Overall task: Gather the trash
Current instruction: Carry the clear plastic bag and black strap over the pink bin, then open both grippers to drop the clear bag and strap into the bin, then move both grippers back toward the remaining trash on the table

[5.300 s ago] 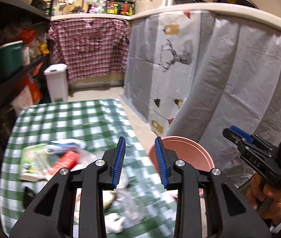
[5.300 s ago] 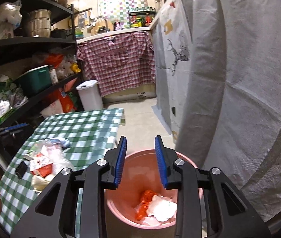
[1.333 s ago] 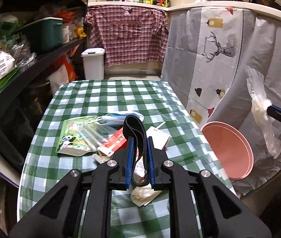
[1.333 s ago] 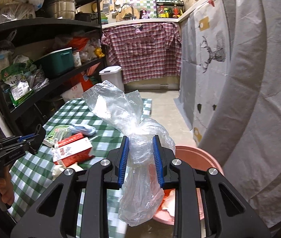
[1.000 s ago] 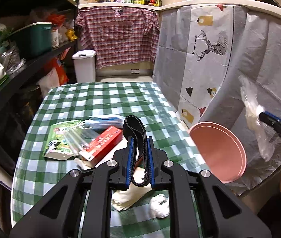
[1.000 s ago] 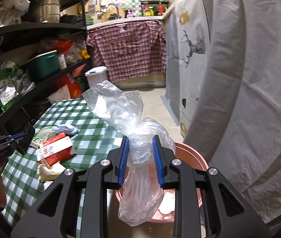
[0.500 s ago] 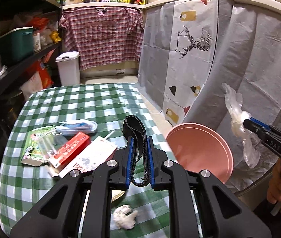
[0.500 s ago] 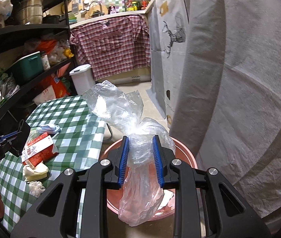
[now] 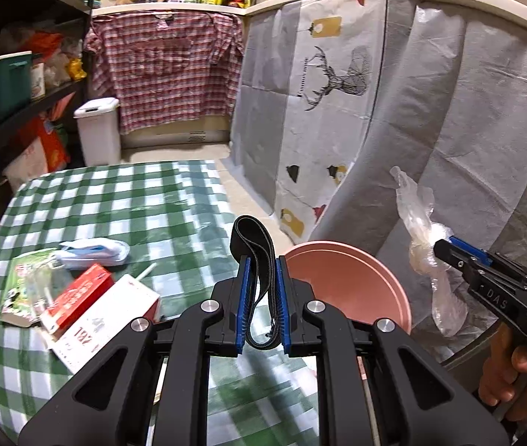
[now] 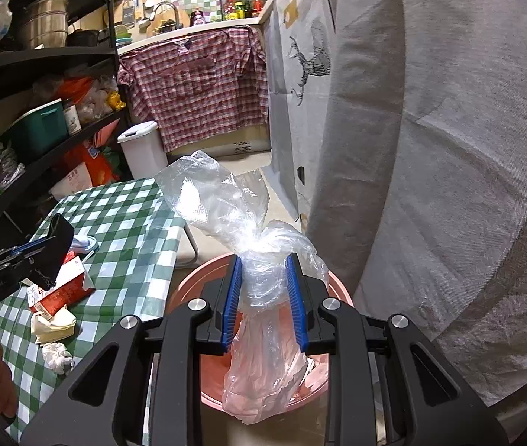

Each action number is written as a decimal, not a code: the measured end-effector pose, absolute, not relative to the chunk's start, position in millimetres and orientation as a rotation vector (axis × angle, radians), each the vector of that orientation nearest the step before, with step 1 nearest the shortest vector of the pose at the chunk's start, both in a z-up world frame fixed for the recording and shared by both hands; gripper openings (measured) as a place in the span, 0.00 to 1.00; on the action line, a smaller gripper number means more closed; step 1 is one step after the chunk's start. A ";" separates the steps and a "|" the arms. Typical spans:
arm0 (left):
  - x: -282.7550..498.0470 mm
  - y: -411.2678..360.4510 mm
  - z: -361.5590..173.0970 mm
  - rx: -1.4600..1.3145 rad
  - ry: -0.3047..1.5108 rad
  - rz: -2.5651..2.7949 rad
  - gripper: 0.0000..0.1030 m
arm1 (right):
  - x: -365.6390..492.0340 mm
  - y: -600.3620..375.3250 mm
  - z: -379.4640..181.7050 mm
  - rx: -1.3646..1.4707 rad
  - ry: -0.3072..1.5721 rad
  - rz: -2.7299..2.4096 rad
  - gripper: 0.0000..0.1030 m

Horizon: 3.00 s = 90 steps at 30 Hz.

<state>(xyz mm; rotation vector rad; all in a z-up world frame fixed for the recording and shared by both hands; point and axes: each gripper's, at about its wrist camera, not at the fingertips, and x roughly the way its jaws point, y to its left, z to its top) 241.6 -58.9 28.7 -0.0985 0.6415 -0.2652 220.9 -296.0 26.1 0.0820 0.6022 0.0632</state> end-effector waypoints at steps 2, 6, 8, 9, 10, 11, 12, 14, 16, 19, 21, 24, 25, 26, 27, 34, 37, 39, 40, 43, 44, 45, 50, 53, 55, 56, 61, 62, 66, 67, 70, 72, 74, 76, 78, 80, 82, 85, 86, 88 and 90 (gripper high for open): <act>244.0 -63.1 26.9 -0.101 0.645 -0.288 0.13 | 221.5 -298.9 25.3 0.088 0.604 0.058 0.25; 251.3 -69.1 23.2 -0.101 0.650 -0.319 0.13 | 223.0 -302.4 24.2 0.097 0.609 0.052 0.25; 253.3 -72.7 21.9 -0.101 0.655 -0.332 0.13 | 224.3 -303.3 23.4 0.100 0.614 0.048 0.25; 254.9 -75.0 21.1 -0.100 0.658 -0.341 0.13 | 224.6 -303.3 23.1 0.102 0.617 0.046 0.25; 255.8 -77.9 19.6 -0.097 0.661 -0.351 0.13 | 225.1 -303.8 22.4 0.106 0.620 0.046 0.25; 256.3 -79.7 18.7 -0.095 0.661 -0.356 0.13 | 226.4 -303.9 22.6 0.109 0.622 0.047 0.25; 256.9 -81.9 17.5 -0.094 0.663 -0.363 0.13 | 227.0 -303.7 22.1 0.110 0.623 0.048 0.25; 258.5 -88.8 13.7 -0.090 0.672 -0.377 0.13 | 228.2 -304.2 20.8 0.108 0.627 0.048 0.25; 258.8 -96.1 10.4 -0.080 0.677 -0.392 0.13 | 230.0 -303.7 19.3 0.107 0.633 0.047 0.25; 259.9 -104.5 7.7 -0.073 0.683 -0.412 0.13 | 232.6 -303.8 18.4 0.108 0.640 0.045 0.25; 261.3 -110.7 6.1 -0.065 0.688 -0.425 0.13 | 233.7 -303.9 17.8 0.108 0.642 0.043 0.25; 264.6 -116.5 3.5 -0.061 0.695 -0.437 0.13 | 234.7 -304.2 17.2 0.109 0.645 0.041 0.25; 265.4 -118.0 2.9 -0.059 0.697 -0.440 0.13 | 234.9 -304.3 16.8 0.110 0.646 0.039 0.25; 266.6 -119.5 2.0 -0.057 0.700 -0.442 0.13 | 235.5 -304.3 16.7 0.111 0.648 0.036 0.25; 267.6 -120.9 1.2 -0.056 0.701 -0.443 0.13 | 235.1 -303.2 16.6 0.111 0.648 0.034 0.25; 274.0 -127.3 -6.9 -0.044 0.720 -0.439 0.24 | 242.1 -299.8 12.9 0.106 0.665 0.011 0.32; 274.5 -127.5 -8.6 -0.044 0.727 -0.432 0.36 | 243.3 -297.9 12.0 0.102 0.665 0.002 0.46; 274.8 -127.7 -7.6 -0.042 0.726 -0.434 0.36 | 244.0 -296.0 11.7 0.097 0.665 0.000 0.46; 273.6 -127.2 -6.0 -0.039 0.721 -0.433 0.37 | 244.4 -295.8 11.6 0.097 0.664 -0.002 0.46; 272.1 -124.2 -3.2 -0.045 0.715 -0.427 0.37 | 244.1 -296.5 10.2 0.104 0.664 -0.004 0.46; 271.3 -122.1 -1.9 -0.048 0.711 -0.420 0.37 | 244.4 -297.3 9.5 0.104 0.665 -0.005 0.46; 270.7 -120.1 -0.6 -0.049 0.709 -0.414 0.37 | 244.4 -298.0 9.2 0.104 0.665 -0.004 0.46; 268.2 -105.2 7.6 -0.058 0.694 -0.380 0.37 | 243.2 -297.9 9.0 0.097 0.658 0.000 0.46; 263.1 -93.2 16.6 -0.073 0.678 -0.360 0.37 | 240.7 -295.3 10.4 0.089 0.649 0.007 0.46; 257.4 -85.5 23.6 -0.073 0.667 -0.347 0.37 | 237.9 -293.5 12.3 0.084 0.640 0.015 0.46; 254.6 -80.9 27.0 -0.070 0.664 -0.341 0.37 | 236.0 -293.4 13.4 0.083 0.635 0.020 0.46; 240.9 -46.8 49.0 -0.064 0.652 -0.312 0.37 | 229.9 -285.6 23.0 0.095 0.603 0.079 0.43; 238.8 -37.3 54.1 -0.068 0.649 -0.302 0.36 | 228.5 -282.1 25.9 0.093 0.594 0.094 0.41; 232.0 -2.3 73.8 -0.049 0.630 -0.268 0.35 | 219.6 -261.9 40.8 0.089 0.555 0.180 0.25; 230.0 9.7 79.7 -0.032 0.620 -0.255 0.34 | 217.0 -255.2 43.9 0.082 0.546 0.203 0.20; 227.0 38.6 89.1 -0.005 0.604 -0.225 0.27 | 210.0 -236.1 52.1 0.061 0.526 0.261 0.14; 224.3 56.0 91.1 0.005 0.596 -0.203 0.22 | 205.8 -223.4 55.8 0.057 0.515 0.300 0.12; 221.8 78.1 89.2 -0.005 0.597 -0.182 0.19 | 202.2 -207.5 57.5 0.055 0.509 0.347 0.10; 219.7 95.4 85.3 -0.020 0.599 -0.160 0.18 | 200.0 -189.6 54.8 0.049 0.516 0.392 0.10; 217.0 115.0 77.4 -0.048 0.605 -0.136 0.18 | 200.1 -169.6 49.9 0.047 0.530 0.441 0.10; 214.1 130.6 69.8 -0.068 0.610 -0.118 0.18 | 199.2 -153.7 43.2 0.044 0.544 0.479 0.10; 213.1 140.9 63.2 -0.072 0.615 -0.103 0.18 | 198.1 -136.5 34.3 0.038 0.560 0.522 0.10; 209.2 163.6 52.2 -0.095 0.624 -0.083 0.18 | 195.1 -111.3 20.4 0.006 0.583 0.586 0.11; 207.9 169.6 49.4 -0.102 0.627 -0.079 0.18 | 194.5 -101.3 14.8 -0.011 0.595 0.610 0.11; 206.9 182.2 44.3 -0.112 0.632 -0.065 0.18 | 194.6 -84.8 6.2 -0.044 0.613 0.644 0.11; 206.3 191.7 38.9 -0.118 0.638 -0.055 0.18 | 197.1 -74.8 -0.1 -0.058 0.631 0.674 0.11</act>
